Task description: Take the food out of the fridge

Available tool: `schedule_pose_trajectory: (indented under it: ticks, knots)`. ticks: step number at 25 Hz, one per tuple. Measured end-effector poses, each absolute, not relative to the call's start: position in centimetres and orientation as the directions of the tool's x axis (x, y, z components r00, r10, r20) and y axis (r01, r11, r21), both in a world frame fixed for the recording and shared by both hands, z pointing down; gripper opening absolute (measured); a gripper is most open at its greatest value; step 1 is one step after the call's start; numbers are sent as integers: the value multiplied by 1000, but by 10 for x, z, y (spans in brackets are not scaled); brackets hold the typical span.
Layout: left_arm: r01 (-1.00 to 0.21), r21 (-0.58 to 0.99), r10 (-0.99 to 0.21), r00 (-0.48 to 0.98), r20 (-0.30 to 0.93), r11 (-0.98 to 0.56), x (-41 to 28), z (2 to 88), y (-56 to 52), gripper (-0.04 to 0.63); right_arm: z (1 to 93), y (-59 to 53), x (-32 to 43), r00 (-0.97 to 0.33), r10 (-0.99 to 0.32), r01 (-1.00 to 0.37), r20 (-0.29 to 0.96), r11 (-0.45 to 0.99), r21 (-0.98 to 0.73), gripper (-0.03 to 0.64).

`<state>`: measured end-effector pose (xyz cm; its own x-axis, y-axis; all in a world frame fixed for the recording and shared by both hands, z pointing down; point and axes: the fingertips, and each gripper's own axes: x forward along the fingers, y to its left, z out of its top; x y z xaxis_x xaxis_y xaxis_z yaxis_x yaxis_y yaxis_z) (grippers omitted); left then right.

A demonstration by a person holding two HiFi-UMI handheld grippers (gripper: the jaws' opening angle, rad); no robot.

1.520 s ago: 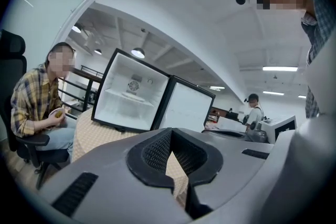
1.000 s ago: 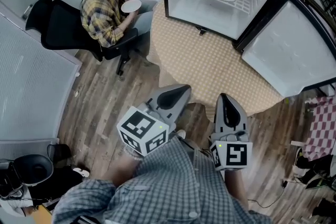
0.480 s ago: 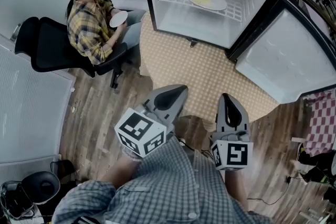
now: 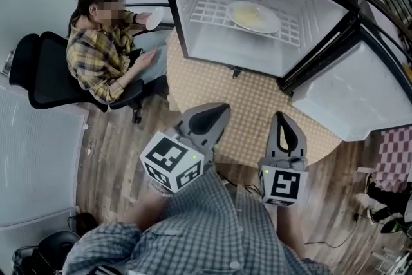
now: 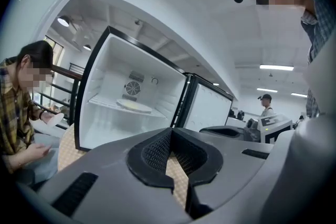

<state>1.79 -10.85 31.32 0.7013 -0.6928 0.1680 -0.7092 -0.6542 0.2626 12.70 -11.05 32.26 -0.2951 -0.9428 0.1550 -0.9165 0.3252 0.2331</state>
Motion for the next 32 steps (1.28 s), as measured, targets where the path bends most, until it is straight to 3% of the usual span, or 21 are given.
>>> schedule_pose_trajectory:
  ticks: [17,24,32]
  knots:
    - [-604,258,-580,797,168,-754,-10,331,-199,6,338,-222,110,-144,-972,-910,183,203,362,11]
    - [-602,267,-579,798,169,-752,-26,335,-213,6,332,-269,105,-94,-976,-820,198,189,540,11]
    - [-618,281,-600,784,157,-734,-30,335,-225,6,336,-304,89,-117,-968,-597,223,248,763,11]
